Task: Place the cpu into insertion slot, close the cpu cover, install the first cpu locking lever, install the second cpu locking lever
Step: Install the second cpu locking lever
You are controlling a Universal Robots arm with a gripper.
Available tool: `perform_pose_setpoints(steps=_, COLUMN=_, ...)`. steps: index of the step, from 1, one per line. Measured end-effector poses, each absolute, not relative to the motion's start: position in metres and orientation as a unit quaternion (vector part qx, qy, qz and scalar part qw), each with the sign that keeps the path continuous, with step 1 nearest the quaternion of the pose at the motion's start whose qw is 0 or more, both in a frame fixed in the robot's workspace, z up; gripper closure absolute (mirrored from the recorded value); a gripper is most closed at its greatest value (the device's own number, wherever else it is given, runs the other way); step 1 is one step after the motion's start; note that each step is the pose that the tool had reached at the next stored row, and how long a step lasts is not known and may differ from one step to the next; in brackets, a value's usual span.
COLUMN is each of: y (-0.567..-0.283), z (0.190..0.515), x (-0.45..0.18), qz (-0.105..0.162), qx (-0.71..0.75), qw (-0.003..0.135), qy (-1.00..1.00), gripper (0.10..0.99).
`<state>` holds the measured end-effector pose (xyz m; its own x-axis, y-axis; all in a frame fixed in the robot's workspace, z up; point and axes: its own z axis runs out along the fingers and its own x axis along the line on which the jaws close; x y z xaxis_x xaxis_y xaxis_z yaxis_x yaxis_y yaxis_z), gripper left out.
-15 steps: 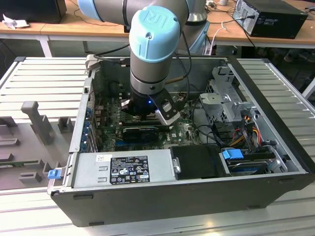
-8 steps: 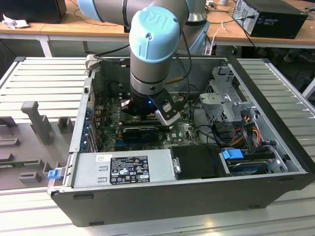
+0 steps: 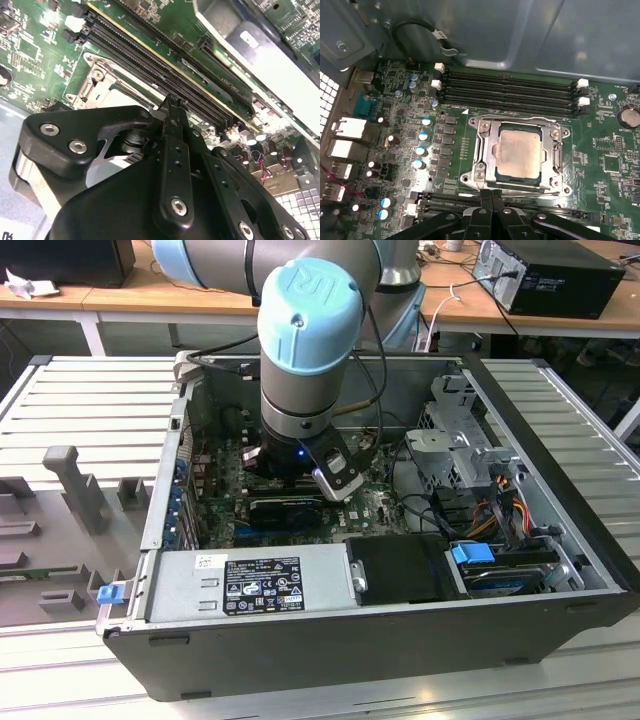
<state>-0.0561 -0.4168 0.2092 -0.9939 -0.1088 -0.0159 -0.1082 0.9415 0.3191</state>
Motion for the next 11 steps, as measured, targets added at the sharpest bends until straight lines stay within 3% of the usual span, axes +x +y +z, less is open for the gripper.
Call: perform_pose_setpoints(steps=11, y=-0.415, z=0.203, x=-0.075, qz=-0.167, qx=0.058, qw=0.001, qy=-0.984, gripper=0.980)
